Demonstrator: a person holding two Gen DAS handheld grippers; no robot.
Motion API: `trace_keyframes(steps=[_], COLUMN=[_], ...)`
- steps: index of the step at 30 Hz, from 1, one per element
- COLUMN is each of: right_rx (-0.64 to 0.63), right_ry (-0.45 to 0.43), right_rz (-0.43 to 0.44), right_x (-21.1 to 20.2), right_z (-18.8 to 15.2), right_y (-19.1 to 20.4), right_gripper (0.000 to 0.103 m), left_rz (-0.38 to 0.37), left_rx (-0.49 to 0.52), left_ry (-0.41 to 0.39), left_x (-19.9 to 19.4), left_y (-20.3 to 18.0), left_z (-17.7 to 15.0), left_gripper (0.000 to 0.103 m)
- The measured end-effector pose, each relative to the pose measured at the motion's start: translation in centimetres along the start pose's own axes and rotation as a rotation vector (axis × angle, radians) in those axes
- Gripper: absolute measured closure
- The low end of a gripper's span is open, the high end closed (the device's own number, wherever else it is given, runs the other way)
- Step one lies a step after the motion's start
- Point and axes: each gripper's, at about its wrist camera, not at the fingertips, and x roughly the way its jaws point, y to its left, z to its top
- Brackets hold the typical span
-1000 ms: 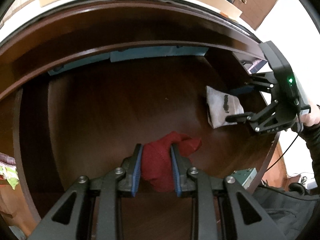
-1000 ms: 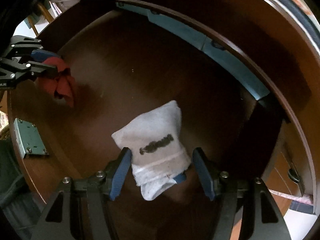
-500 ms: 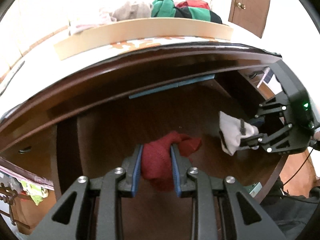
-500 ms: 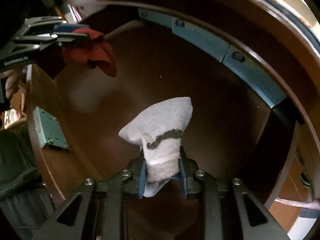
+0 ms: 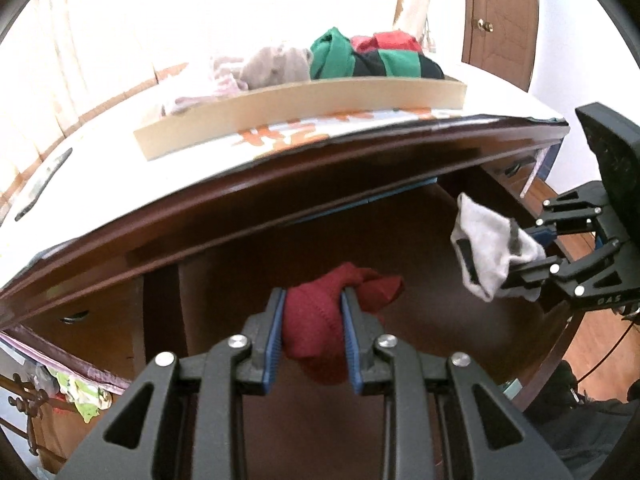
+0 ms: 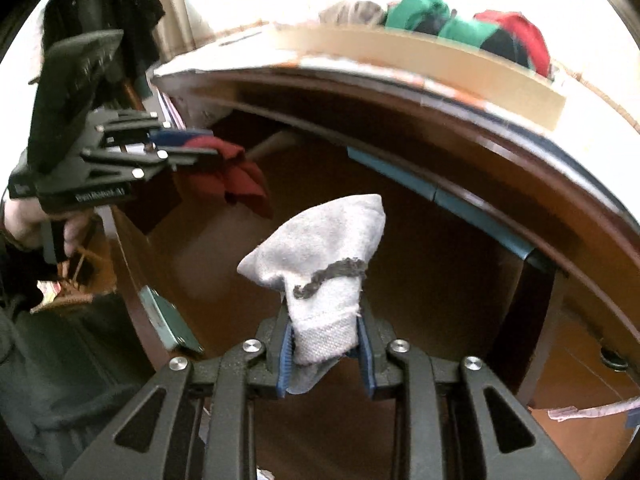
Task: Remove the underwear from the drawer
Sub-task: 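Lift the dark red underwear with the left tool while the right tool lifts the white sock toward the tray, then lower the dark red underwear into the tray with the left tool while the right tool lowers the white sock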
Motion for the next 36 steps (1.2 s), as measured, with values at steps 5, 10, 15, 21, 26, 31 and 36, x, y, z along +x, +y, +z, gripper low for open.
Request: trace_keyframes(steps=[5,10,15,21,26,31,36], right_rx=[0.01,0.021,0.041,0.053,0.047,0.047,0.048], right_ry=[-0.075,-0.142,-0.194,-0.252,-0.292,-0.326,-0.346], right_rz=[0.007,0.009,0.011,0.01,0.002,-0.004,-0.01], right_x=[-2.2,-3.4,-2.8,-3.8,-4.4,-5.1,-5.4], right_z=[0.1,1.7,3.5,4.9,6.2,7.7,9.2], right_y=[-0.8,-0.6,-0.2,-0.3,0.0,-0.2,-0.6], right_gripper=[0.074,0.074,0.074,0.074,0.074,0.074,0.074], left_rz=[0.021,0.04,0.056,0.071,0.08,0.095,0.109], left_rx=[0.004,0.013,0.021,0.03,0.038,0.051,0.057], left_ry=[-0.048,-0.099,-0.148,-0.207,-0.242,-0.273,-0.306], left_x=[-1.0,-2.4,-3.8,-5.1,-6.0,-6.5,-6.9], left_y=[0.1,0.4,0.6,0.6,0.8,0.9,1.4], left_z=[1.1,2.3,4.1,6.0,7.4,8.6,10.4], left_gripper=[0.078,0.078,0.078,0.078,0.078,0.078,0.078])
